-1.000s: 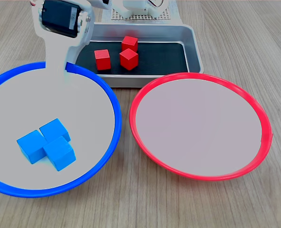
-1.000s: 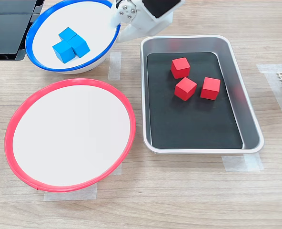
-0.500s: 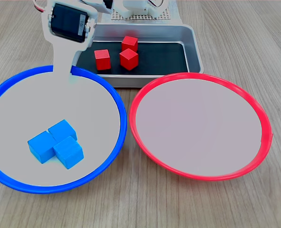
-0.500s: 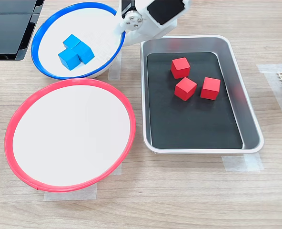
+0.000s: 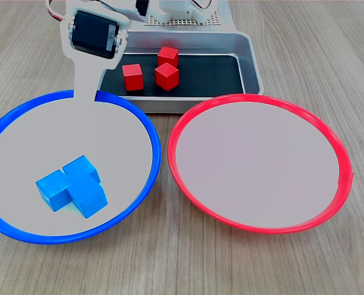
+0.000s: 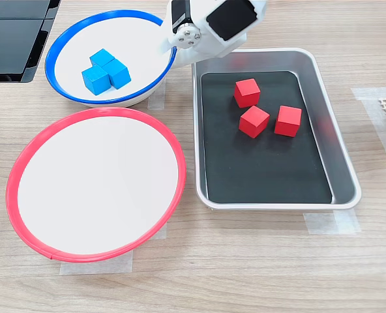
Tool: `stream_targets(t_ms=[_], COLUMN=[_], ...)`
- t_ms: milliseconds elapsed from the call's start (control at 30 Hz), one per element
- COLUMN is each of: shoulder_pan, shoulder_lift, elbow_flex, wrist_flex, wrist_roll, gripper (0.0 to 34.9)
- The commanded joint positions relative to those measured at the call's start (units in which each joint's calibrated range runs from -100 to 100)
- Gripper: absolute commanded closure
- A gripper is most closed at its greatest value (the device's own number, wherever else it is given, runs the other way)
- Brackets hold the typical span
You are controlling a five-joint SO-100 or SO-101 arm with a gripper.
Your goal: Resolve any anomalies and move all blocks to matching dishes
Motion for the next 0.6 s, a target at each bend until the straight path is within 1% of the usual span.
stream_targets(t_ms=[0,67,167,467,567], shoulder_pan=[-0.6,-0.7,-1.0,-2.7,-3.3], shoulder_lift=[-2.9,-4.4,-7.7,-24.1,-30.1], elbow_flex=[0.6,1.8,3.4,7.7,8.9], wrist_flex=[1.0,2.1,5.9,22.1,27.4], wrist_roll=[1.7,2.6,3.8,6.0,7.6], gripper=[25.1,23.9,22.1,21.8,21.0])
